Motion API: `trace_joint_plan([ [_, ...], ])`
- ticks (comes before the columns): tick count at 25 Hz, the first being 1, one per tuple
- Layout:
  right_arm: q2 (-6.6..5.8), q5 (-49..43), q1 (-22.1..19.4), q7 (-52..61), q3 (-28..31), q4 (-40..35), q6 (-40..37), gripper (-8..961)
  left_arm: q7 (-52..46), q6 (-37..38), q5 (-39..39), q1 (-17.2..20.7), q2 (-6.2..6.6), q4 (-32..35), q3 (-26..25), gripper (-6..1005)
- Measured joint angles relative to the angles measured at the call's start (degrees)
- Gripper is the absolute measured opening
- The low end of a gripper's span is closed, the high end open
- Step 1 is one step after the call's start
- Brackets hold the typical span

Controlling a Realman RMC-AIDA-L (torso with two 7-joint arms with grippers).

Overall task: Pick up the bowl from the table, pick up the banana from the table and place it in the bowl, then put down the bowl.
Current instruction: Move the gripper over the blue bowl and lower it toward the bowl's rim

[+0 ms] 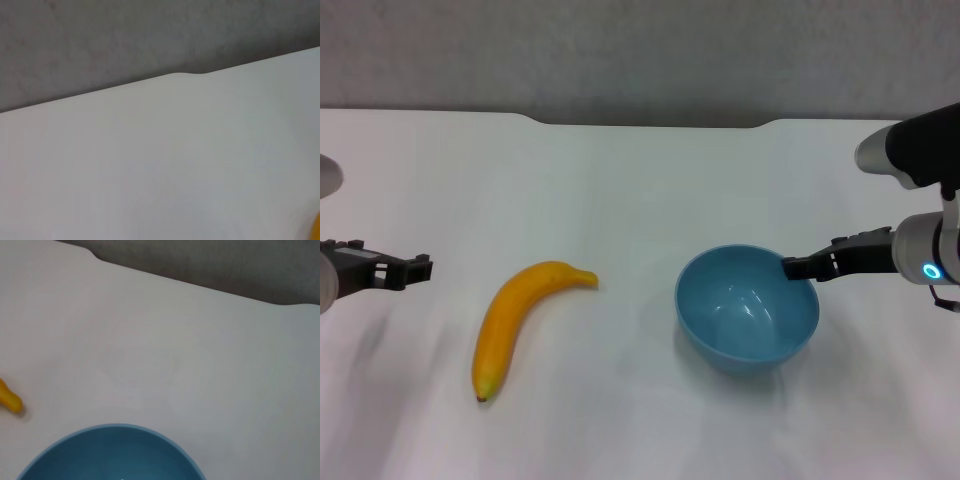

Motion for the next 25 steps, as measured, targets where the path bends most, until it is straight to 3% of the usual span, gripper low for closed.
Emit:
trace_joint_plan([
  [13,0.18,1.14,0.18,2.0,-3.79,-1.89,-2.84,776,-3.91,-3.84,0.57,-1.46,0.0,-1.61,4.9,855],
  [21,0.25,1.45,0.09,4.01,-5.54,-3.1,-5.03,764,-4.67,-3.92,0.67,-1.87,0.0,-0.83,5.12,854],
  [25,0.26,1.66,2.09,5.07,-6.6,-6.37,-5.27,758,-4.7,-3.85,0.67,-1.83,0.0,-0.76,5.13,853],
])
